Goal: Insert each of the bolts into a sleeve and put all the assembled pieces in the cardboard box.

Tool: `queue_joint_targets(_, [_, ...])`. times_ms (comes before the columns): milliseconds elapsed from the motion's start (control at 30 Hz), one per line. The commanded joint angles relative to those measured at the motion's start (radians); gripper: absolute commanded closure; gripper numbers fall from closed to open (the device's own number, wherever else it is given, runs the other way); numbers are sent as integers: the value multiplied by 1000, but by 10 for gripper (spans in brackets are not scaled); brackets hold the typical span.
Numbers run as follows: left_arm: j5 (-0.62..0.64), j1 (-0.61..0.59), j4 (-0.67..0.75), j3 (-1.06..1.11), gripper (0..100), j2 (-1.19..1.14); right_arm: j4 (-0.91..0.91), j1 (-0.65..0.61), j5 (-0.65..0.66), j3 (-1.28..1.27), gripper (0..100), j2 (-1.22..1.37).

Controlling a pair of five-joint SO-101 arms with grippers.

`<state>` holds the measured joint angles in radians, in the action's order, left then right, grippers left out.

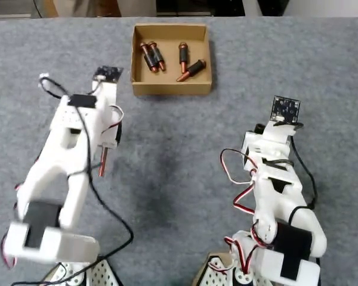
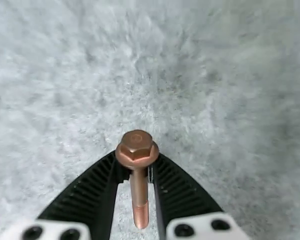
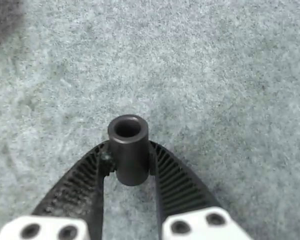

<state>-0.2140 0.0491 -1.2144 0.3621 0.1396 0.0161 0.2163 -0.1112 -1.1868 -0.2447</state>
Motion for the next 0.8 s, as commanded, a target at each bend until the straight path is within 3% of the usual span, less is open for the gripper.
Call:
queue_joint_targets(0, [5, 0, -3, 64, 981, 254, -83, 8, -11, 16, 997, -174])
queue_joint_targets(200, [6, 0, -2, 190, 981, 536, -535, -68, -6, 5, 997, -645])
queue_joint_targets(300, [9, 0, -2, 204, 981, 624, -741, -203, -6, 5, 997, -909])
queue_joint_targets(400, [9, 0, 0, 201, 981, 662, -818, -360, -6, -2, 997, -1135])
queue_joint_targets(533, [11, 0, 61, 218, 981, 668, -724, -519, -6, -85, 997, -1250])
queue_joint_targets(767, [11, 0, 192, 221, 981, 676, -164, -651, -6, -312, 997, -1138])
